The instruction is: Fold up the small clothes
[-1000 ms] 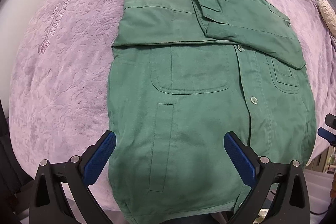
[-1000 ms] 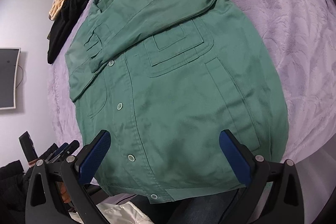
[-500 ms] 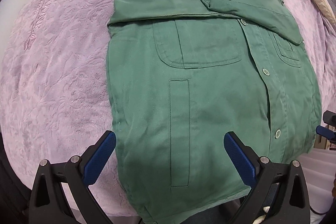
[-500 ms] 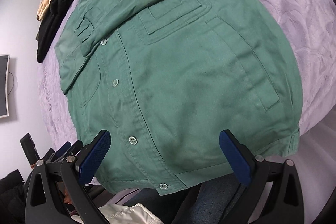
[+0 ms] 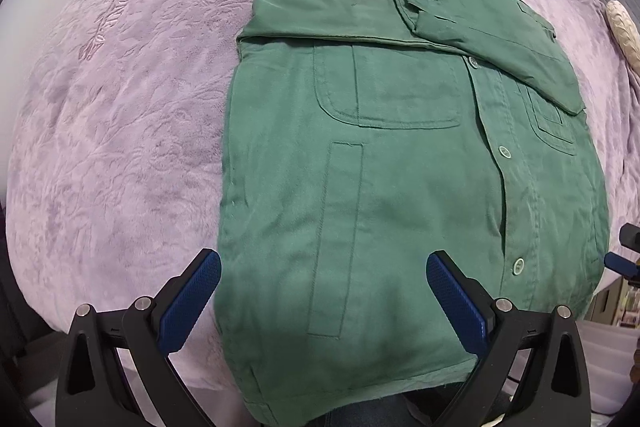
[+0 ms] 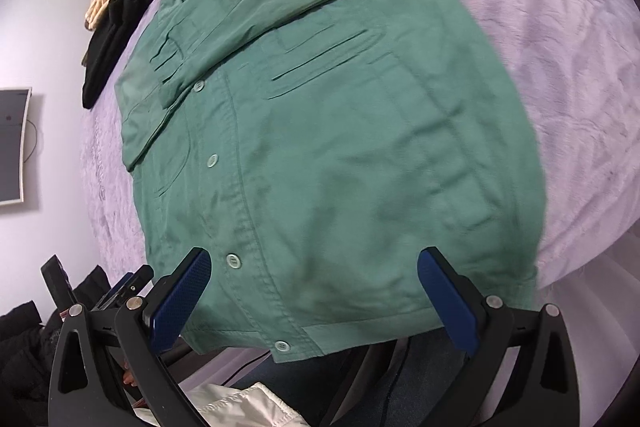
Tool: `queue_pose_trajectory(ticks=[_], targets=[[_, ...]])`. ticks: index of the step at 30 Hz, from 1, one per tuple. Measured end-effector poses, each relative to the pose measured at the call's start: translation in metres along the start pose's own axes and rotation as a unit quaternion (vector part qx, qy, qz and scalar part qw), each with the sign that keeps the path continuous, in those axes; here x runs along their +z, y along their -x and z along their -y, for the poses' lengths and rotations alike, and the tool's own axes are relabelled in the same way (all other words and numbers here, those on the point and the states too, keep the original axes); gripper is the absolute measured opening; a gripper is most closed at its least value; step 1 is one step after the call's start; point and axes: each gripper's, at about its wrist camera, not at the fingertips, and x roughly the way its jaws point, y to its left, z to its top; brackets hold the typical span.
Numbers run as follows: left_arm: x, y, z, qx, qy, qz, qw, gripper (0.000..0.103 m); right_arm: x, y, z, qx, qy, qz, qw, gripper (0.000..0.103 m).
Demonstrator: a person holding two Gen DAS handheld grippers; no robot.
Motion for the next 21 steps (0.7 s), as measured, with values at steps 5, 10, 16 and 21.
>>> queue_pose_trajectory(ticks=[5, 10, 16, 21], targets=[[-0.009, -0.002, 0.018, -0.005, 0.007, 0.003, 1.0, 0.103, 0.004, 0.018, 0.022, -0.001, -0.015, 0.014, 1.0, 0.103], [-0.013, 0.003, 0.026, -0.01, 0.02, 0.017, 0.9996, 0.103, 0.007, 0.02, 0.026, 0.008, -0.023, 0.016, 1.0, 0.103], [-0.022, 0.009, 0.021, -0.01, 0.038, 0.03, 0.9988, 0.103, 0.006, 0.019, 0.015, 0.01, -0.001, 0.016, 1.0, 0.103], [-0.026, 0.012, 0.017, -0.01, 0.05, 0.04, 0.9979, 0.103, 0.007, 0.022, 0.01, 0.013, 0.012, 0.02, 1.0, 0.103]])
